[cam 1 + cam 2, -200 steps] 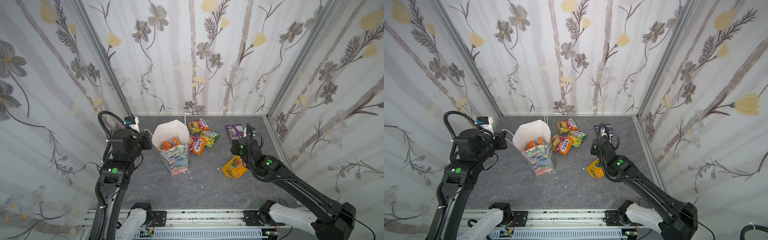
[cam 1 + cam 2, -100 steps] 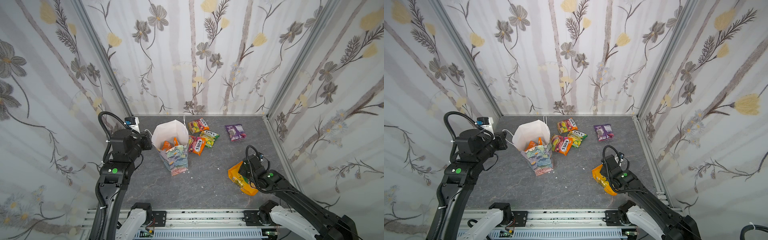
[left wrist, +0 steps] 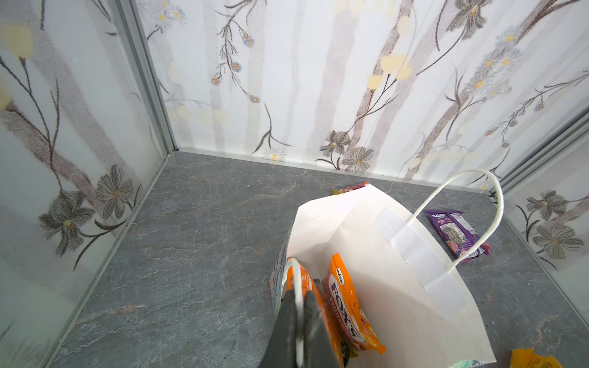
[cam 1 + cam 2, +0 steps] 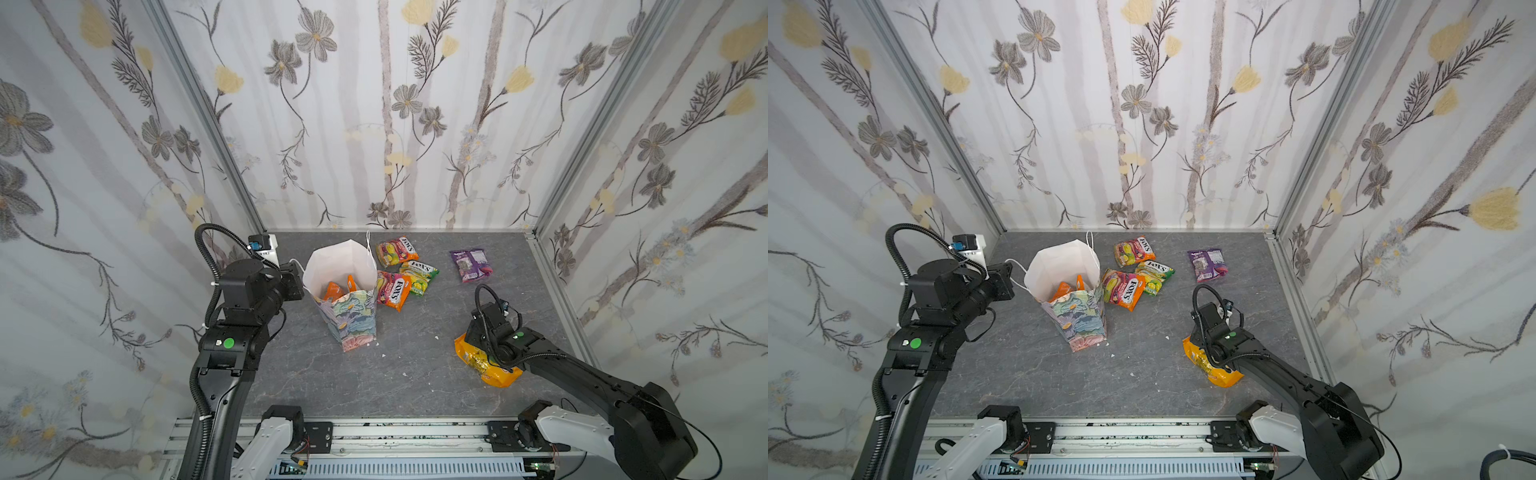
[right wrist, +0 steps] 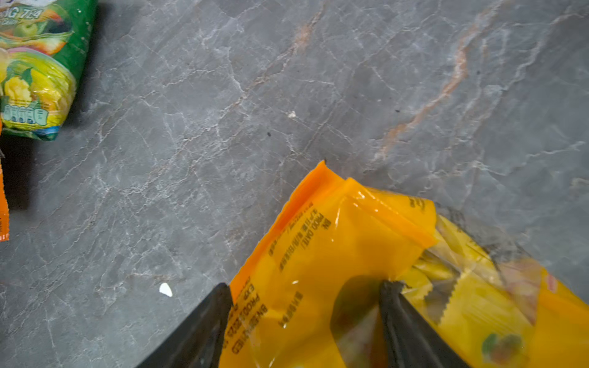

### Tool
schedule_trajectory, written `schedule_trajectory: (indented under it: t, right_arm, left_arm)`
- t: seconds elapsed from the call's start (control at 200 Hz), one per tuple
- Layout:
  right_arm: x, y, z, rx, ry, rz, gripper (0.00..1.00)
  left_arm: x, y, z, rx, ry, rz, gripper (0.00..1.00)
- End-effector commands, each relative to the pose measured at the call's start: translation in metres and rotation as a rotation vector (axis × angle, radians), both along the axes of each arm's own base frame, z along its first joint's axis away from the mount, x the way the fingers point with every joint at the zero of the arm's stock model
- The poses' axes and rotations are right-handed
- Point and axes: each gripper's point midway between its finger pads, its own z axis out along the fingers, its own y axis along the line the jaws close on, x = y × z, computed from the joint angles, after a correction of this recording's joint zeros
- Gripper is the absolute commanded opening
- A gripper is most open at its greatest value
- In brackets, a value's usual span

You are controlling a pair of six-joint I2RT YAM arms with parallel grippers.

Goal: Place the snacks into the paper bag
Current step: Rotate the snack at the middle-right of the table.

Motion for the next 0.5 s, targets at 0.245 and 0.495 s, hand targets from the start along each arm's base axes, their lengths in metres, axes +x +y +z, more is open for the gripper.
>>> schedule_trajectory:
  t: [0.245, 0.495]
  right_arm:
    - [0.052, 0.135, 0.043, 0.153, -0.154, 0.404, 0.70]
    - [0.058, 0.106, 0.095, 0.126, -0.274, 0.329, 0.70]
  left_arm:
    - [0.001, 0.003, 0.007, 0.012, -0.031, 0.012, 0.07]
    - [0.000, 0.004, 0.007, 0.016, -0.032, 0.017, 0.07]
